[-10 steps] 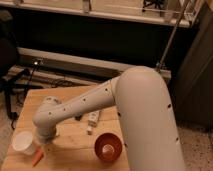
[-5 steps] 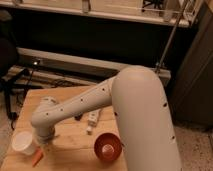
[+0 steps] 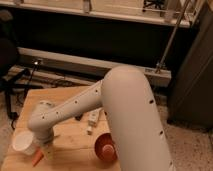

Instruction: Place the pepper in the ceramic cup

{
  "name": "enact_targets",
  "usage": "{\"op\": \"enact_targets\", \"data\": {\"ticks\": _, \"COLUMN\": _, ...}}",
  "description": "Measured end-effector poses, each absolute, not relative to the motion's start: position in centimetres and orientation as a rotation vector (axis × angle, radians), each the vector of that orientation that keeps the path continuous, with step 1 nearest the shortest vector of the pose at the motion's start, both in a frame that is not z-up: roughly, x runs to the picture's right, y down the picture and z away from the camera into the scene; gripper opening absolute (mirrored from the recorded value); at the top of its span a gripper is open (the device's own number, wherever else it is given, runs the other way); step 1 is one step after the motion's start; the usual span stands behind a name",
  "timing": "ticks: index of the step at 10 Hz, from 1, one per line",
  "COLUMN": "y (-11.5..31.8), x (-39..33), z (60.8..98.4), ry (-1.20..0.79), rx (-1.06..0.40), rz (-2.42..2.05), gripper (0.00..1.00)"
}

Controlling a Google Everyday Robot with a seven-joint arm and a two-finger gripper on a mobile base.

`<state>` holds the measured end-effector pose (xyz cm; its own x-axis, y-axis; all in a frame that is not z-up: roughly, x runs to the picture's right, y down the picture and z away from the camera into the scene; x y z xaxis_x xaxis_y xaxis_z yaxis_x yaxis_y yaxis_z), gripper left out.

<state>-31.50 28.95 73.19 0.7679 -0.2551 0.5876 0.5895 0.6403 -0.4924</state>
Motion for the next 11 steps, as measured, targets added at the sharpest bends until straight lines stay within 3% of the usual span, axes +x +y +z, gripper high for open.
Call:
{"op": "enact_targets", "data": {"ticks": 7, "y": 28.4, "x": -33.3, "z": 75.0, "ry": -0.454, "rx": -0.672, "rz": -0.571, "gripper": 0.79}}
{"op": "enact_targets", "data": {"ticks": 10, "y": 29.2, "x": -34.7, "z": 75.4, "ry": -0.460, "rx": -0.681, "rz": -0.613, "gripper": 0.56}}
{"op": "enact_targets", "data": {"ticks": 11, "y": 29.4, "x": -34.7, "z": 75.5, "ry": -0.459, "rx": -0.687, "rz": -0.616, "gripper": 0.54}}
